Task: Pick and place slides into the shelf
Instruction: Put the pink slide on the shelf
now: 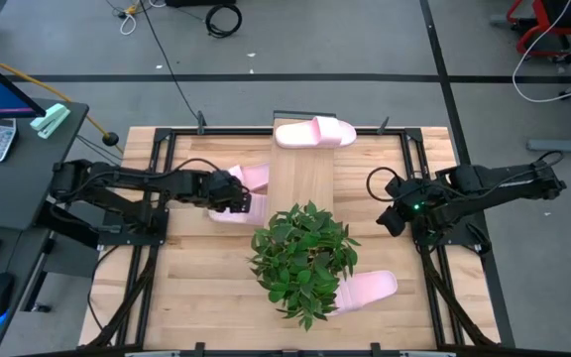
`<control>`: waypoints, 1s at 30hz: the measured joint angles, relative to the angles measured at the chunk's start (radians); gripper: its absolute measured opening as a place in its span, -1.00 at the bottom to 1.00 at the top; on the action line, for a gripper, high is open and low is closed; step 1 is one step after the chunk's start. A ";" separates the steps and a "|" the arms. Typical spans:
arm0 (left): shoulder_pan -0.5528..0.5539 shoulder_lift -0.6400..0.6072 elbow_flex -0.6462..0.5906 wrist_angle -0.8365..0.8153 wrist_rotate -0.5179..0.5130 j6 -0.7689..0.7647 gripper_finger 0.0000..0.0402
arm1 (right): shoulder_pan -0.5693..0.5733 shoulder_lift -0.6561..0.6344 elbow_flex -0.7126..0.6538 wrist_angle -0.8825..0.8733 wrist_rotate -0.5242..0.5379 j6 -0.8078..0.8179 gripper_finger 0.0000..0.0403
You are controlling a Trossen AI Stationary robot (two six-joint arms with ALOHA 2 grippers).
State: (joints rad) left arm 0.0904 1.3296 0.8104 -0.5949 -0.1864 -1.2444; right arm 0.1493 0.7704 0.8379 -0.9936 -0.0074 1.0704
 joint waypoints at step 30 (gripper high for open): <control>0.011 0.196 0.000 0.320 0.051 0.034 0.19 | 0.000 0.002 0.000 0.004 0.000 0.028 -0.49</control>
State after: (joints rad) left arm 0.1017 1.5259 0.8104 -0.2750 -0.1349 -1.2106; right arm 0.1490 0.7720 0.8383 -0.9893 -0.0074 1.0981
